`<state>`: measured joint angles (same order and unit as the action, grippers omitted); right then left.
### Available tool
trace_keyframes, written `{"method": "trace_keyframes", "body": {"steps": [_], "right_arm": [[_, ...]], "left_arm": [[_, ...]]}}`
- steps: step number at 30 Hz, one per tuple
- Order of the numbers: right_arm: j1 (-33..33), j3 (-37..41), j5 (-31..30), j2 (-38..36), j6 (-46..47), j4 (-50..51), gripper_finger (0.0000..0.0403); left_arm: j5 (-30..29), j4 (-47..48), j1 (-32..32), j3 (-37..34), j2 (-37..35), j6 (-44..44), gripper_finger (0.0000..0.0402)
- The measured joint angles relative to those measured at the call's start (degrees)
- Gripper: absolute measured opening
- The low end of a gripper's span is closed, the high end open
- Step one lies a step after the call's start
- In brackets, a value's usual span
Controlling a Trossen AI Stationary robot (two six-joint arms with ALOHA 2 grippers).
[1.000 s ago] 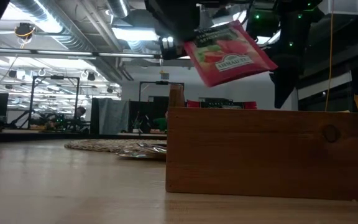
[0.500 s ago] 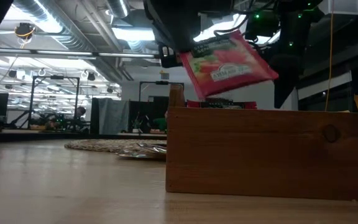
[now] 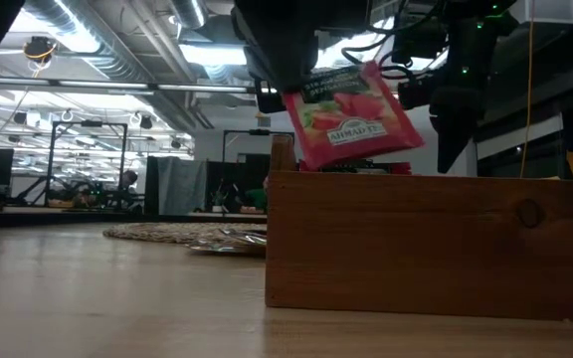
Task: Pick & Place Tea
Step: Put the red tea bag into the left section of the wooden organizer, then adjust the tea bags
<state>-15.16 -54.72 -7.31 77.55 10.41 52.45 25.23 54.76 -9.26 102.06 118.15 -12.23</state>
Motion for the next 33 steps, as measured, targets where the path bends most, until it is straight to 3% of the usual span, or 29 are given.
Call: {"method": "trace_keyframes", "body": {"steps": [13, 20, 24, 33], "right_arm": [[0.1, 0.0, 0.5, 0.0, 0.0, -0.8, 0.0084], [2.4, 0.0, 9.1, 0.0, -3.3, -5.0, 0.0084], [4.4, 0.0, 15.9, 0.0, -7.7, -6.7, 0.0084], [5.9, 1.5, 42.2, -1.5, -18.1, -11.5, 0.0084]], "left_arm": [[-4.3, -0.1, 0.2, 0.0, 0.0, 2.4, 0.0087], [-4.7, 2.2, 1.9, 0.0, 0.0, 4.3, 0.0094], [-7.4, 4.3, 2.5, 0.0, 0.0, 9.6, 0.0090], [-7.8, 4.2, 4.9, 0.0, -0.7, 16.9, 0.0087]]}}
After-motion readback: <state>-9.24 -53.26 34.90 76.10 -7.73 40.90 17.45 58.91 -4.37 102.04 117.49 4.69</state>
